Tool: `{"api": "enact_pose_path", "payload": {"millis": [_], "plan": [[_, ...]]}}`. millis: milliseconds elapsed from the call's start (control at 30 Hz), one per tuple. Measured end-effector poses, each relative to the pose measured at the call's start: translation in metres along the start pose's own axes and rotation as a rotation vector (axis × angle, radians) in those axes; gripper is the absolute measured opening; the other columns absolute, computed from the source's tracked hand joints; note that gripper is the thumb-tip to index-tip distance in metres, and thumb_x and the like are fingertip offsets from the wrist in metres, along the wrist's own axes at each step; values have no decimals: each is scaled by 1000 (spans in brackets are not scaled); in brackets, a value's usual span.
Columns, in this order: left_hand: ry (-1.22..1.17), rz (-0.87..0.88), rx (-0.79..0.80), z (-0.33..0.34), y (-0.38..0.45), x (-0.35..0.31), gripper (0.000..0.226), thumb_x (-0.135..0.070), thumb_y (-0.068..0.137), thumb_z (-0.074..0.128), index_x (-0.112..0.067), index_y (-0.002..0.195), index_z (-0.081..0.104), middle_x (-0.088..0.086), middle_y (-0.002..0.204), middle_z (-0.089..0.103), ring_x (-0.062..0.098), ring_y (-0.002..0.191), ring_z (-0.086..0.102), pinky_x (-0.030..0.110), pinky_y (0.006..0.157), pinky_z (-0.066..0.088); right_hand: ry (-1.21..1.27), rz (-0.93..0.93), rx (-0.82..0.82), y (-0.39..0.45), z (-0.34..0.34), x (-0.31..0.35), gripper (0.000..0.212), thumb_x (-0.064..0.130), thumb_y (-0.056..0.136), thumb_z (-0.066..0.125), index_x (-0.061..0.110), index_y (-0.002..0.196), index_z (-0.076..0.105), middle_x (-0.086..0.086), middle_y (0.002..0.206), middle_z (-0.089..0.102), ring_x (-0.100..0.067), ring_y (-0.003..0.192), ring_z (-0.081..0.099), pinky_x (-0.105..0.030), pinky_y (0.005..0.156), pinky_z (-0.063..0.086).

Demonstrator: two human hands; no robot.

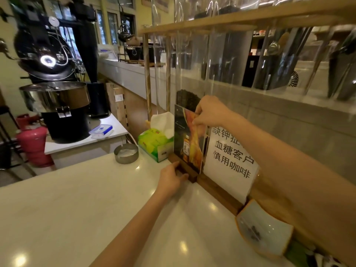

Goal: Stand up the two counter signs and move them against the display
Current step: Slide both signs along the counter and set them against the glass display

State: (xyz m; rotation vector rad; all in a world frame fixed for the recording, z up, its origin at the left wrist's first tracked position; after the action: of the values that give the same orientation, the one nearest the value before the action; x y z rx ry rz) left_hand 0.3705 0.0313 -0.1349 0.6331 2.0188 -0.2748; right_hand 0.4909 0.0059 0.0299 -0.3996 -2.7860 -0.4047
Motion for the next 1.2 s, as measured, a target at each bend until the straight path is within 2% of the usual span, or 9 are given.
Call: {"api": "enact_pose_path", "payload": {"millis": [200,500,700,733,800,900,1000,1067,1200], "plan": [[37,14,-27,6,5,0,46,-12,81,62,-8,125,51,12,125,58,24,115,53,20,88,37,-33,-2,-3,4,-1,-2,19,12,71,72,0,86,70,-6,74,61,-17,69,57,-19,48,39],[107,31,-39,14,9,-2,51,-19,81,63,-10,129,48,12,127,58,26,113,55,33,99,43,-44,4,-19,6,-2,-9,16,13,75,69,2,86,70,-16,94,71,-18,73,58,-24,58,45],[129,53,-19,13,6,-5,45,-18,83,60,-7,126,50,13,119,59,25,107,55,25,86,40,-20,2,18,1,-4,-9,27,21,77,68,0,94,68,-16,98,70,-21,83,62,-30,71,50],[145,58,-5,12,6,-6,44,-19,84,59,-7,125,50,14,117,59,25,105,55,24,82,38,-10,5,27,-2,-7,-8,31,23,79,66,-2,96,67,-16,97,69,-23,84,63,-32,73,50],[193,77,29,12,5,-7,41,-20,85,58,-7,123,52,14,119,59,26,106,54,23,81,37,1,21,31,-9,-14,-8,37,31,81,62,-4,95,66,-14,80,66,-19,70,57,-29,62,45],[292,138,62,15,-1,-9,34,-18,87,54,-9,119,57,13,134,49,26,120,48,26,96,37,2,52,31,-27,-25,-10,47,39,82,58,-6,93,65,-9,65,54,-19,60,50,-27,53,38],[413,239,81,22,-8,-8,33,-16,88,51,-14,120,58,9,136,48,24,124,46,29,102,37,-12,54,48,-49,-33,-19,44,38,83,58,-4,96,64,-21,93,69,-32,84,66,-40,74,53],[472,322,75,27,-11,-7,32,-16,87,51,-16,118,59,5,130,54,23,121,48,30,99,40,-18,70,37,-65,-39,-23,40,36,81,61,-1,96,66,-18,96,71,-32,90,67,-43,82,53],[539,386,65,36,-13,-9,33,-17,89,48,-16,119,59,3,128,59,19,120,50,28,97,41,-33,88,25,-89,-45,-29,29,27,78,67,5,96,68,-7,86,71,-5,62,60,-17,56,50]]}}
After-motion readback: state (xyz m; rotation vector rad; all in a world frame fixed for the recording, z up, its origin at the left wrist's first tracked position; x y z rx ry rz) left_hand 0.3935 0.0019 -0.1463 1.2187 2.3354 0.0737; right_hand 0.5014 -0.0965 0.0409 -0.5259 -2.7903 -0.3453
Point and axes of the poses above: each hand's wrist, its own y-axis towards the middle knuckle, its own z-axis out of the palm, x = y × z, the point moved 1 cm from there along y, towards the middle knuckle
